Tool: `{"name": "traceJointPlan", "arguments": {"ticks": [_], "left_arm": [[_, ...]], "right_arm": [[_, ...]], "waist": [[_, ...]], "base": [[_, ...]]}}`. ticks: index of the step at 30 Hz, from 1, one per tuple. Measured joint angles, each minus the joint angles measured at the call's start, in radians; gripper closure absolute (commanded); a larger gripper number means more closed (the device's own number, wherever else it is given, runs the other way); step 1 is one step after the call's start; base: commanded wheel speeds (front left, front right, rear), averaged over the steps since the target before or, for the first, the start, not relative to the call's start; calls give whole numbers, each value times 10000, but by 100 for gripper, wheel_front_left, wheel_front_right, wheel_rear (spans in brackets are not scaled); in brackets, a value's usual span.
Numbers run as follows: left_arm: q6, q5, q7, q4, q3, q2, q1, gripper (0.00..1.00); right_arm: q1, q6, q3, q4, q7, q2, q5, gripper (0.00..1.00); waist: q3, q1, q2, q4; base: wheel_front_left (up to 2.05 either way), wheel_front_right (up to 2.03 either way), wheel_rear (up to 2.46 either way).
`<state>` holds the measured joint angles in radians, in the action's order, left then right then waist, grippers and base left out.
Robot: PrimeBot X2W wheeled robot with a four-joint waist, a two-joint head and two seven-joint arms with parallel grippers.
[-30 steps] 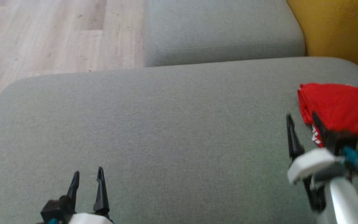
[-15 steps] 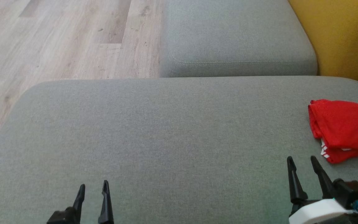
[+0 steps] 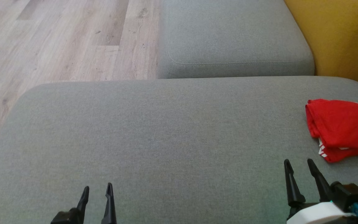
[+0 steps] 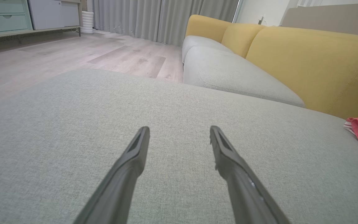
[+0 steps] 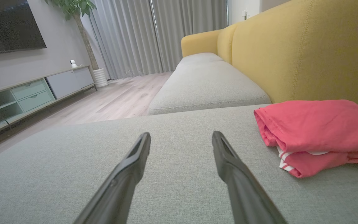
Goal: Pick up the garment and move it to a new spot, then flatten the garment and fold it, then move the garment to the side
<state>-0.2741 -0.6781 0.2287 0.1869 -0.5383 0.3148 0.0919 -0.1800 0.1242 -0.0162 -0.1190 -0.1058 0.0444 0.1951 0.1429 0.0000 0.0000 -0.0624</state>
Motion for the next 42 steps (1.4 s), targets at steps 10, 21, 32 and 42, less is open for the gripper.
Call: {"name": "traceJointPlan", "arguments": {"ticks": [10, 21, 32, 42], "left_arm": [[23, -79, -136, 807, -213, -221, 638, 100], [378, -930, -430, 830, 265, -414, 549, 100], [727, -1743, -700, 844, 826, -640, 328, 100], [997, -2418, -917, 849, 1254, -771, 242, 100]], "right_arm": [[-463, -4, -58, -1047, 21, -8, 121, 100], [-325, -4, 8, -1049, 207, -8, 1379, 100], [-111, -4, 167, -1099, 403, -8, 2623, 100], [84, -4, 247, -1127, 533, -8, 3632, 100]], "waist": [[-31, 0, 0, 17], [-160, 0, 0, 70], [-288, 0, 0, 124], [-392, 0, 0, 168]], "base": [[0, 0, 0], [0, 0, 0], [0, 0, 0], [0, 0, 0]]}}
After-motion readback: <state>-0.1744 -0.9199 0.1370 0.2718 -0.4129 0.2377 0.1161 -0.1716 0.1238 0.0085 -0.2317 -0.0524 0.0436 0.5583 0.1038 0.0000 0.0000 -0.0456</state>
